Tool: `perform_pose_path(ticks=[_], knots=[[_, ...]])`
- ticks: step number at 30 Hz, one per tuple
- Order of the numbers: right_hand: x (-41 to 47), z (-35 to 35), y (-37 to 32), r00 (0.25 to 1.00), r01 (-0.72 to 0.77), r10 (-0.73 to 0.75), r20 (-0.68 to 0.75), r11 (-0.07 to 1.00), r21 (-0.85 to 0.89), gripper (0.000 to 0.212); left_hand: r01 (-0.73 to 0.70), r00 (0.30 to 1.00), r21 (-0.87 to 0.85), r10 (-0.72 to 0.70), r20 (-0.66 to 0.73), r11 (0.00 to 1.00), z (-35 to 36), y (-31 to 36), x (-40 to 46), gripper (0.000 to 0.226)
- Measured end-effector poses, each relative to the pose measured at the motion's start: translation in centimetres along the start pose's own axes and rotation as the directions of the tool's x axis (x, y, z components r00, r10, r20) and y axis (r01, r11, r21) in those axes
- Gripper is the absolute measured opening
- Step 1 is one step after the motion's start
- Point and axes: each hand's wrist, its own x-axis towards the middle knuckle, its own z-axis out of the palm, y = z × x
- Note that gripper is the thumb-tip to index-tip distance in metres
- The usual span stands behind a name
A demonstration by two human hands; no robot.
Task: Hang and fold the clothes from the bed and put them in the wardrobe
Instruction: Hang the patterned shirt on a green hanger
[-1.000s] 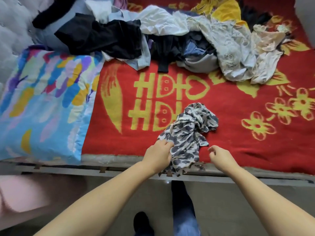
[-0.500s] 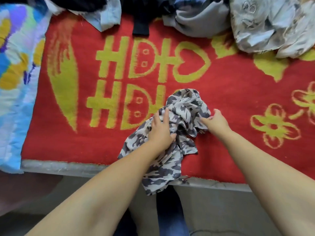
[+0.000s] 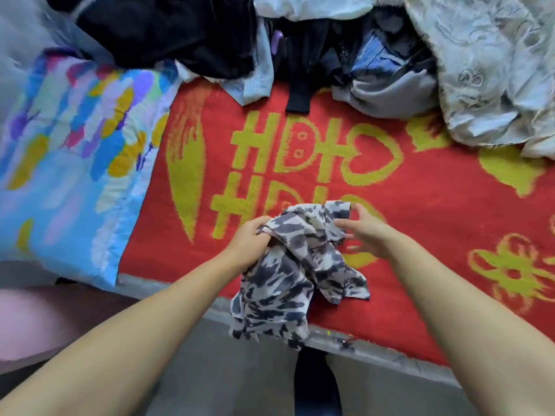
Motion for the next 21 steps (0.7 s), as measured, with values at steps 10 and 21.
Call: perform_pose_path(ticks=[10,21], knots=[[-5.2,13.6,-3.0,0.981,-0.178,0.162,0.110,0.972,0.153,0.057,0.018,0.983,-0.335,0.045,0.179,0.942,-10.2,1.9,-13.6,0.013],[-27.4,40.5,-12.2,0.738,0.453,-0.356,0.574,0.891,-0.031,0.021,-0.078,0.889,-0.336,-0.087,-0.450,0.939,-26.6,-7.5,-35.6,0.040]])
